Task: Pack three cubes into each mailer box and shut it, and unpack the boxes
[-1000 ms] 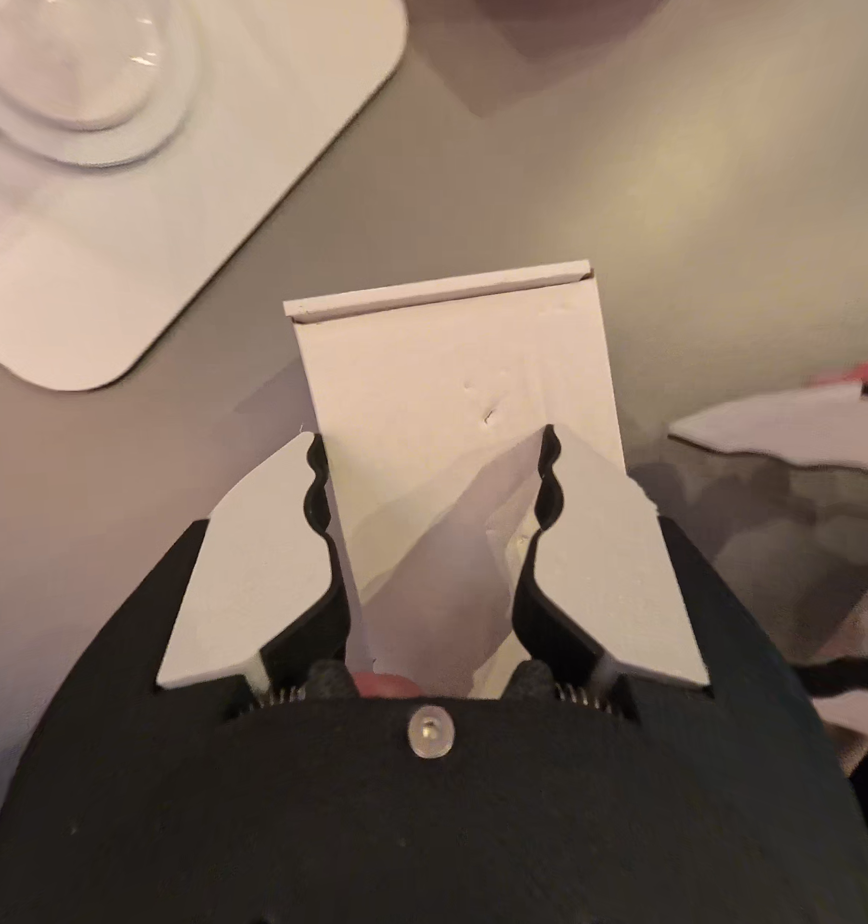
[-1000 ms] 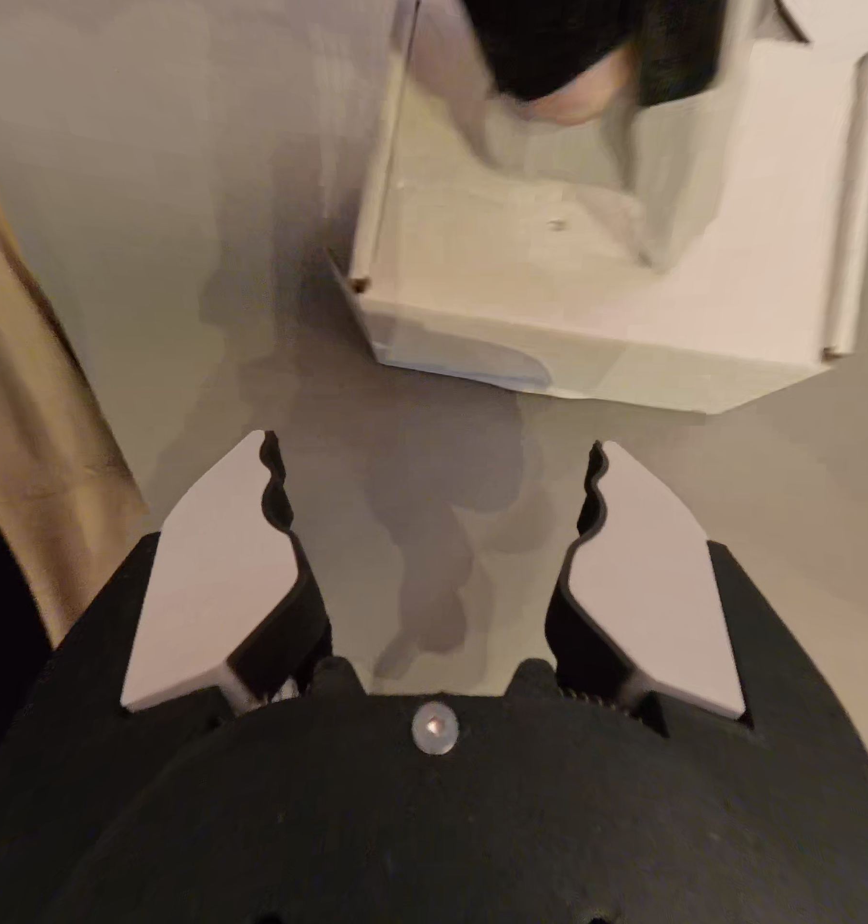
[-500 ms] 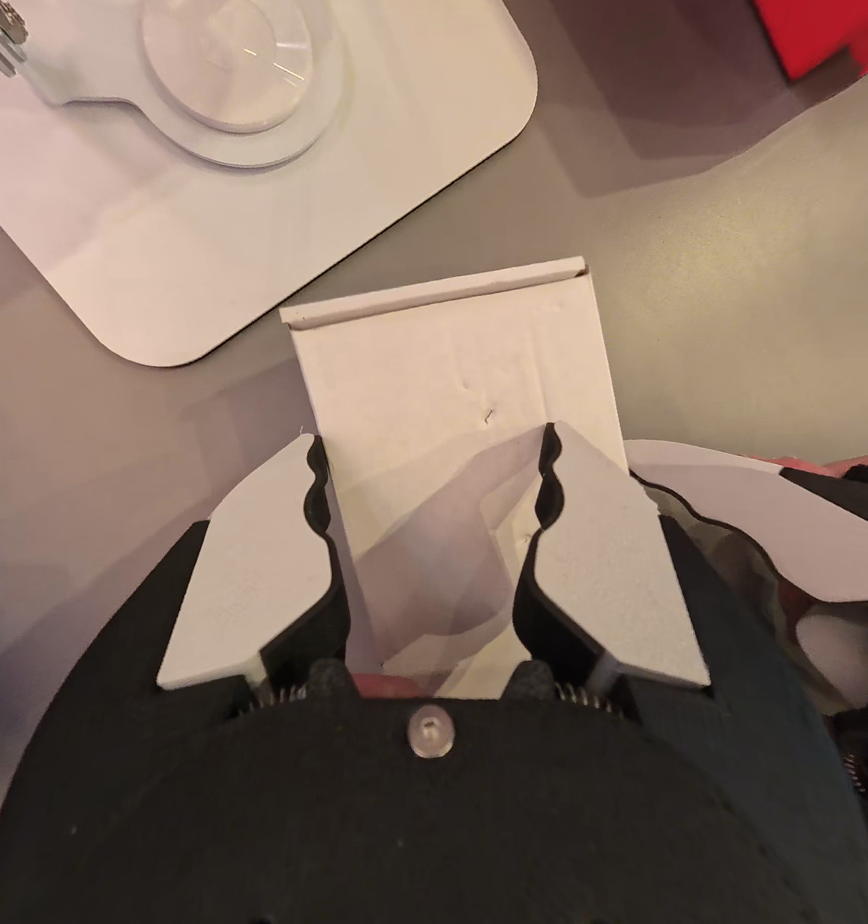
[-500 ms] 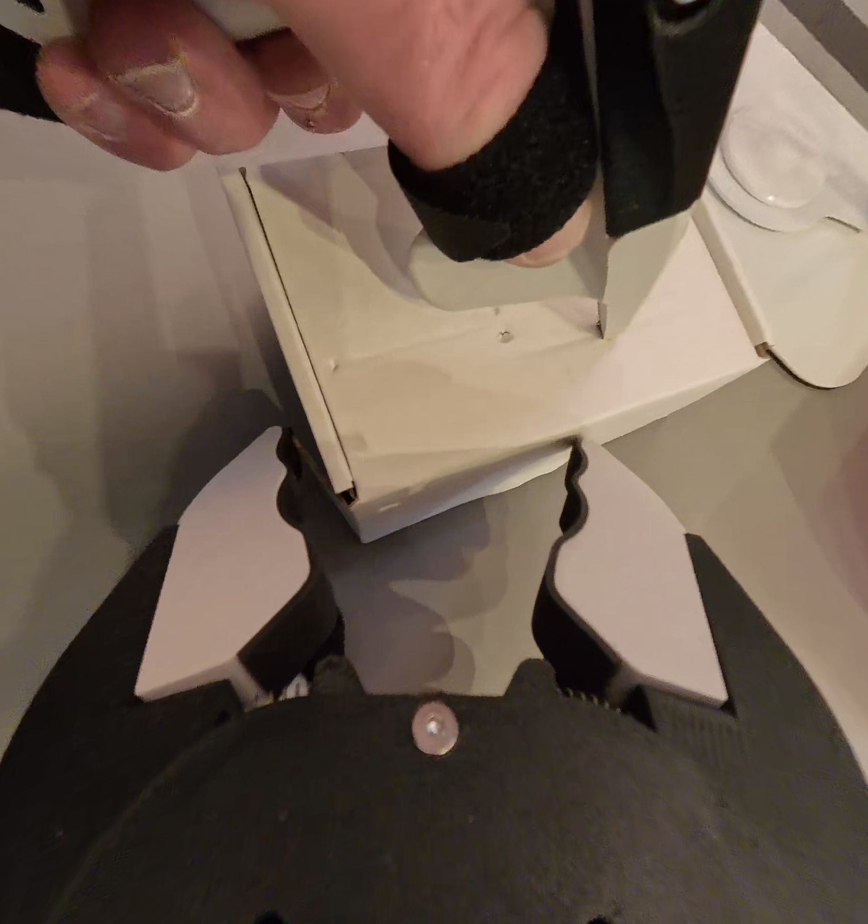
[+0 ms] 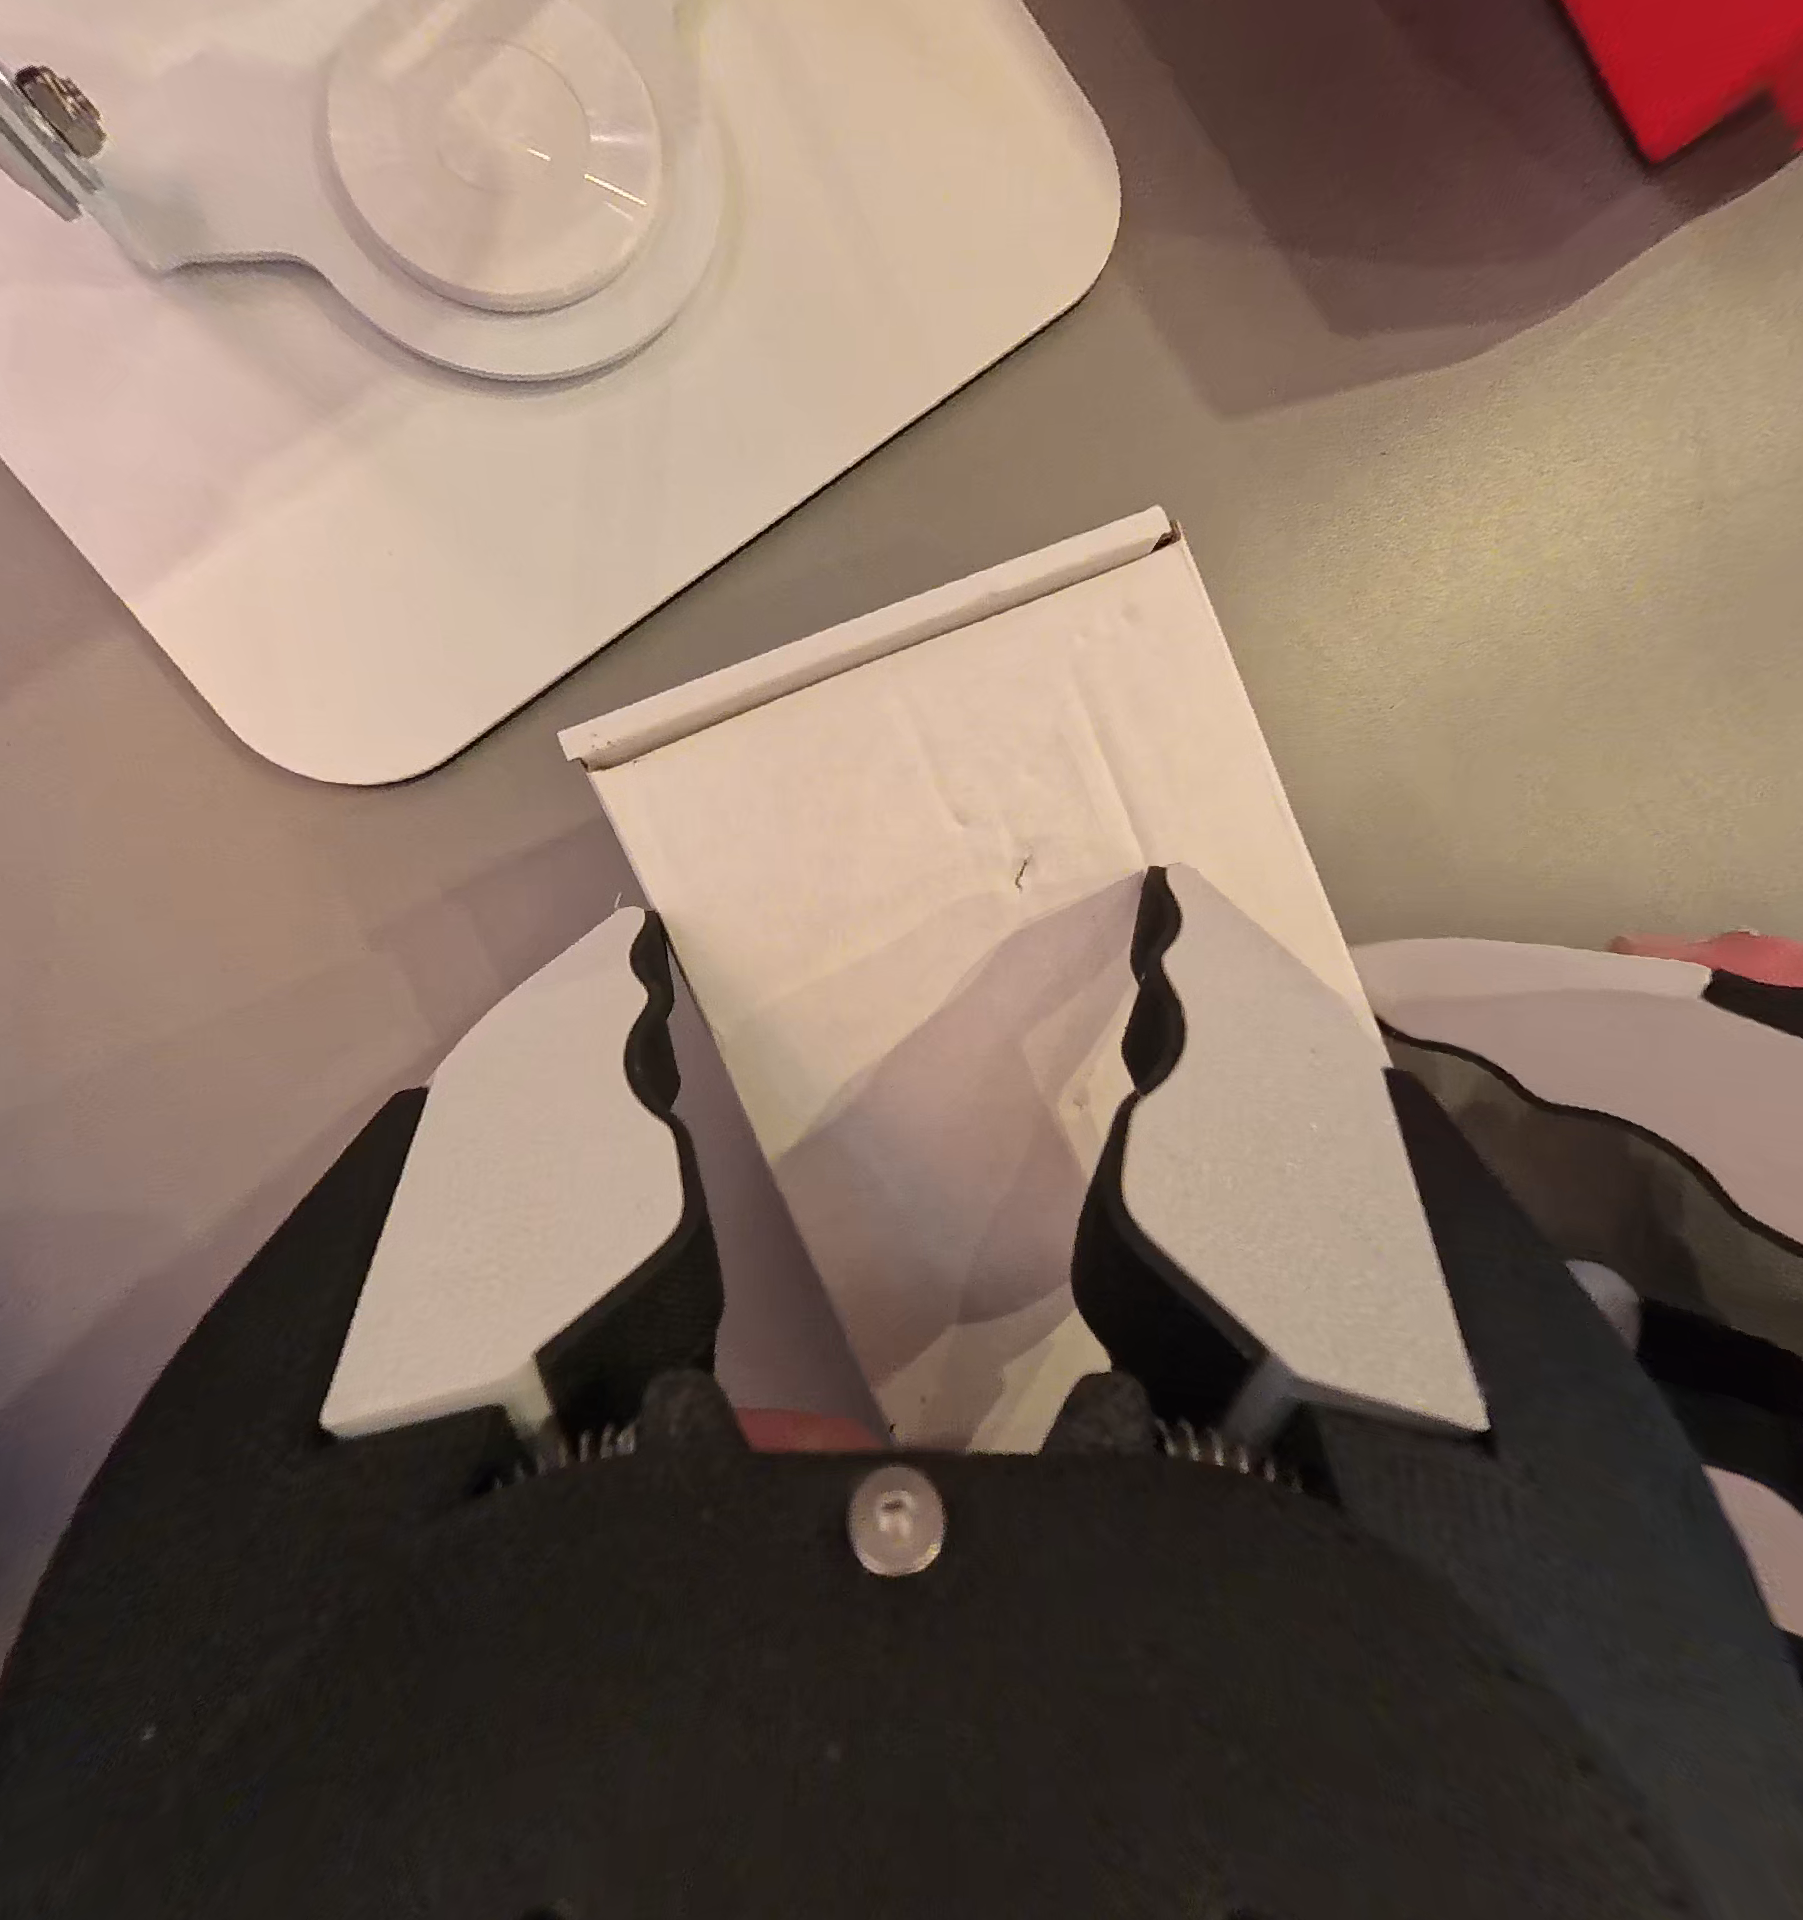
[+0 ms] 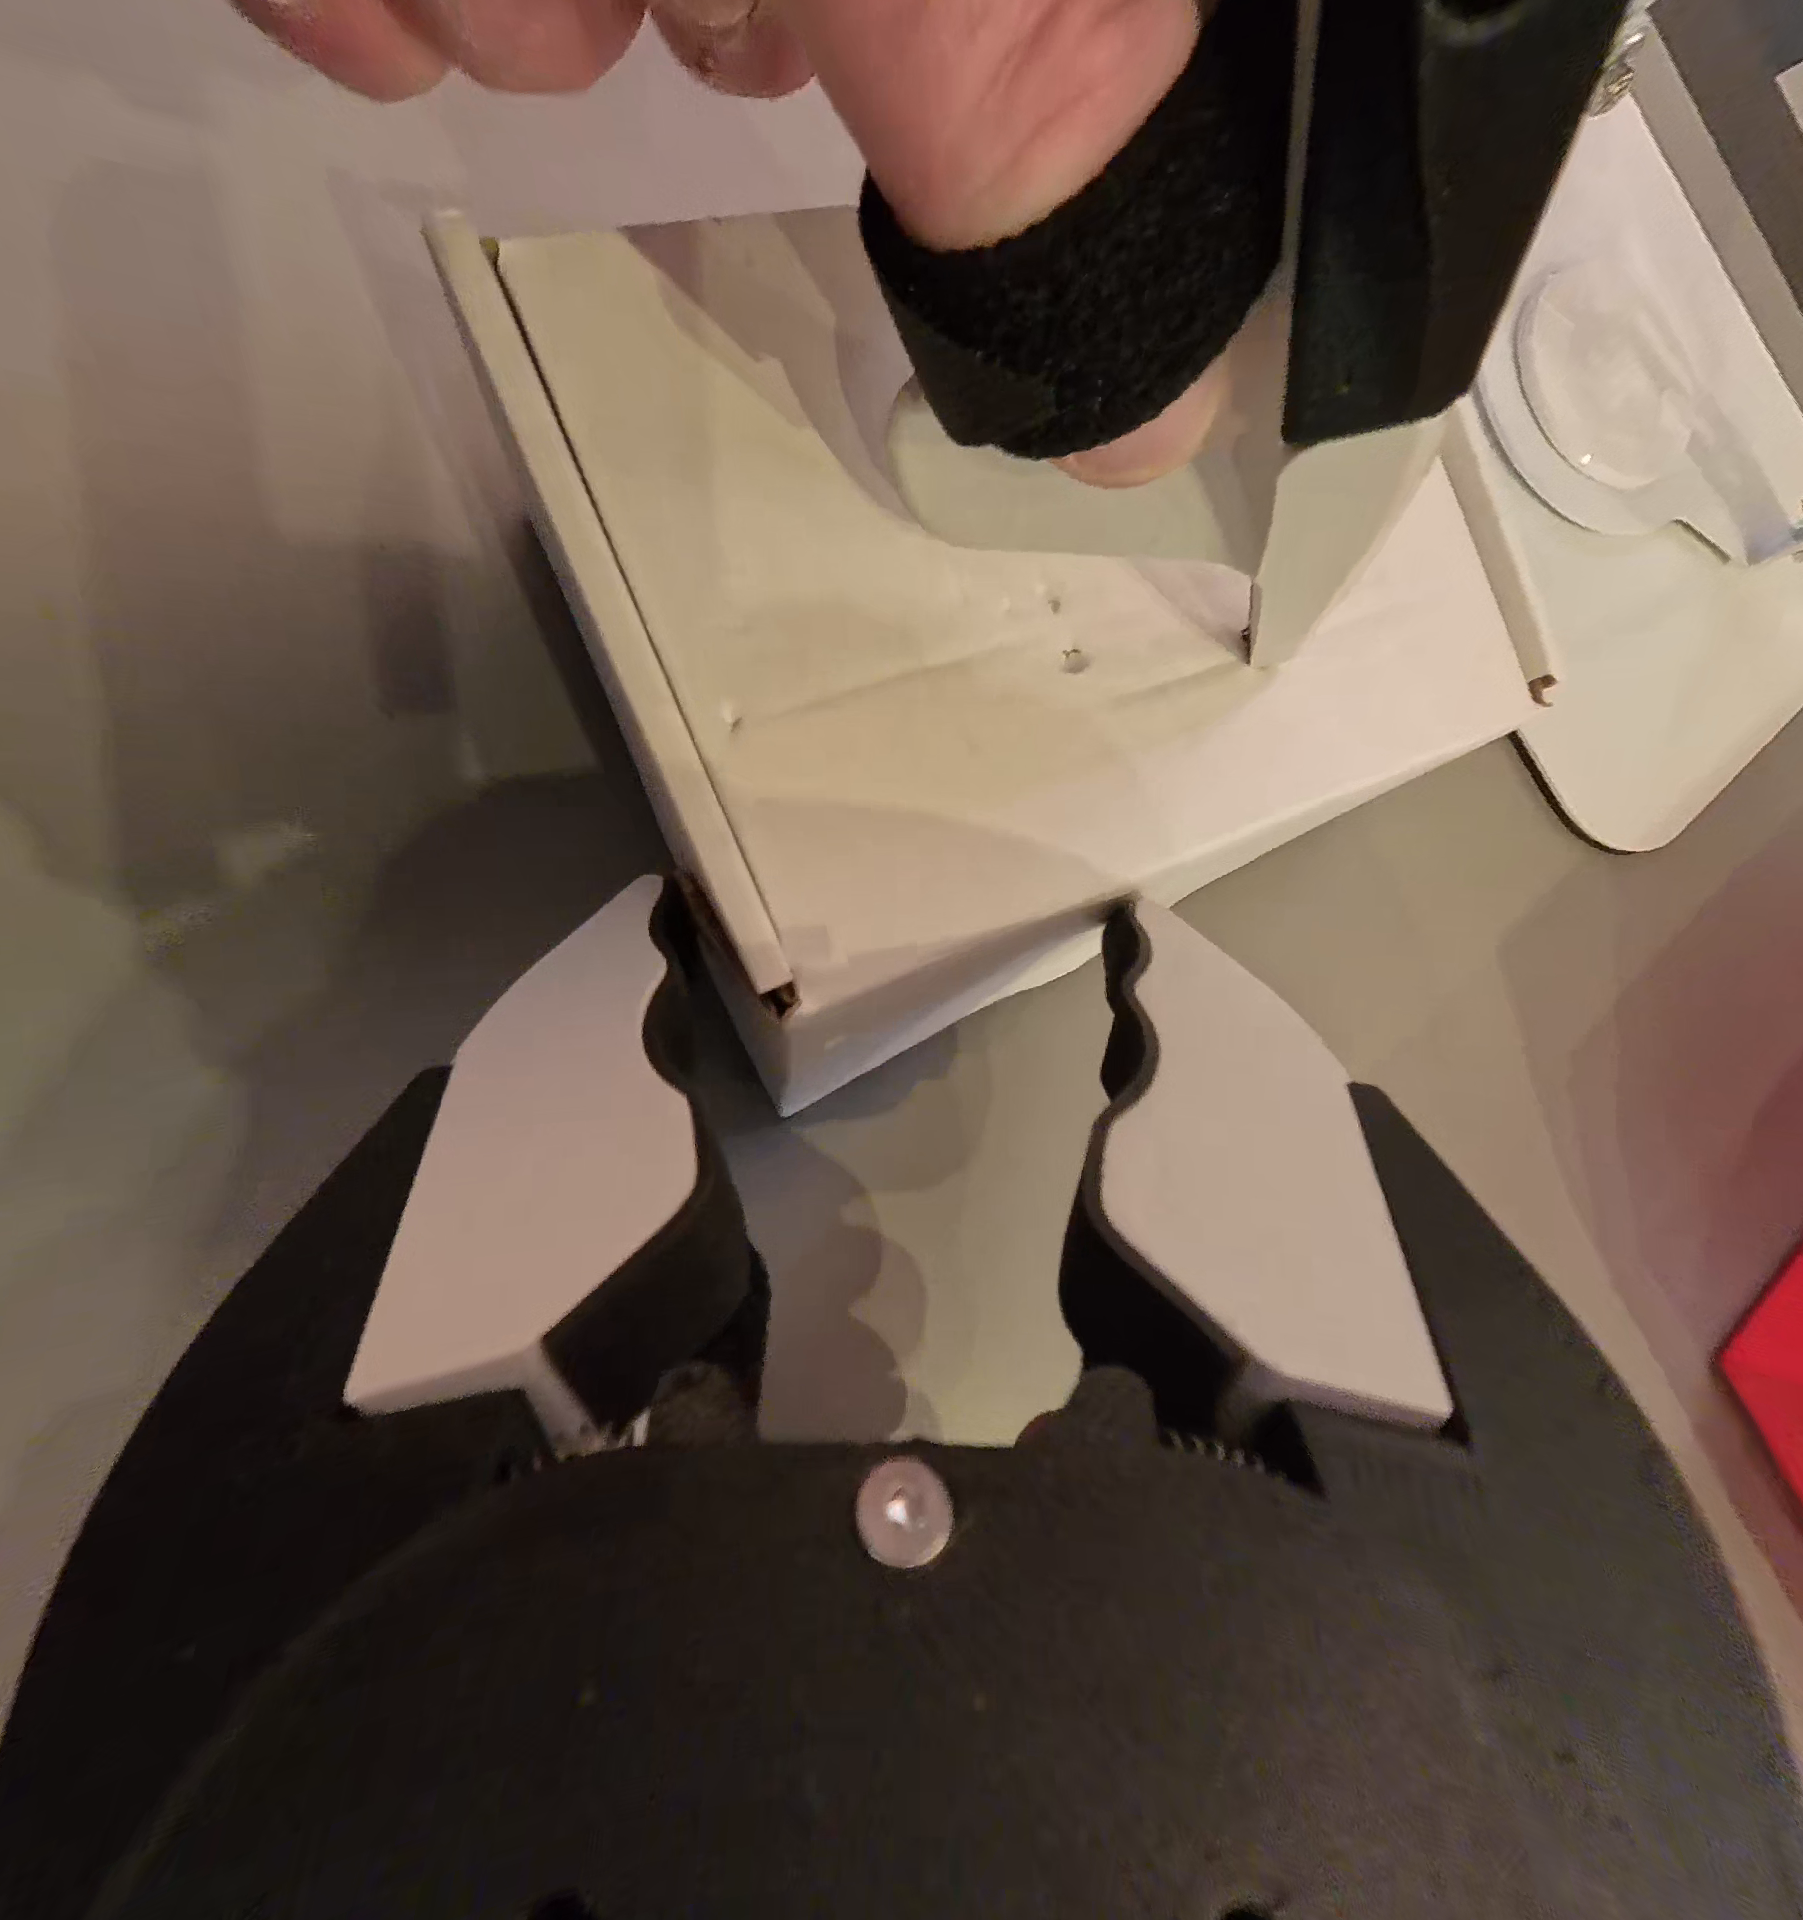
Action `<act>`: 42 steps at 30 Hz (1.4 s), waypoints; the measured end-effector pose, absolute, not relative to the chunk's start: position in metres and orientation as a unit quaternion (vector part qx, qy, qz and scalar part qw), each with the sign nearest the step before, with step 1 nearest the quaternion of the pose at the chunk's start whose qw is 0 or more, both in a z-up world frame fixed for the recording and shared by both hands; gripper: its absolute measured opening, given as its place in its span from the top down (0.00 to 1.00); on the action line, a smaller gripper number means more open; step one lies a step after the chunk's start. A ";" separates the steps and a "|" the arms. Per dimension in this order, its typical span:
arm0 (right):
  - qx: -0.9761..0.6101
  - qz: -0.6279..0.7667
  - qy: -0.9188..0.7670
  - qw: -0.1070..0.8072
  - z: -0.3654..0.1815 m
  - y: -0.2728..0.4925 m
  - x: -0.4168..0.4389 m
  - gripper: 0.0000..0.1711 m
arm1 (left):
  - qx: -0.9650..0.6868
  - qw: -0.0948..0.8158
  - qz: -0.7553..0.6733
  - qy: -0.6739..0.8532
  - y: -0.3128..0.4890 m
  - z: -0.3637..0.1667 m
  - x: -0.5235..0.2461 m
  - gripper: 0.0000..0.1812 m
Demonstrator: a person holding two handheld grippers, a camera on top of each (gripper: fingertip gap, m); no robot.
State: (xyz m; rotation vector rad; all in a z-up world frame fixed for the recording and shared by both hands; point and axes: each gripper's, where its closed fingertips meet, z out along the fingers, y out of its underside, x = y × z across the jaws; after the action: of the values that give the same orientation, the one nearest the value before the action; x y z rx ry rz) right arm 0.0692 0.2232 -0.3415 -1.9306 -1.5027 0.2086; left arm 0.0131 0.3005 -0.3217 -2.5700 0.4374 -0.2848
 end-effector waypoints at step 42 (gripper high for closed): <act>-0.757 0.084 -0.567 0.315 -0.351 0.224 0.086 0.67 | -0.919 0.273 -0.128 0.253 0.265 -0.281 0.014 0.60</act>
State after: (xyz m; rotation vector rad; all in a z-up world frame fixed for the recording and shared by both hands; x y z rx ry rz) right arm 0.0858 0.2244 -0.3514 -1.9937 -1.4947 0.2207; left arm 0.0138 0.2648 -0.2811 -2.4739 0.6798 -0.3457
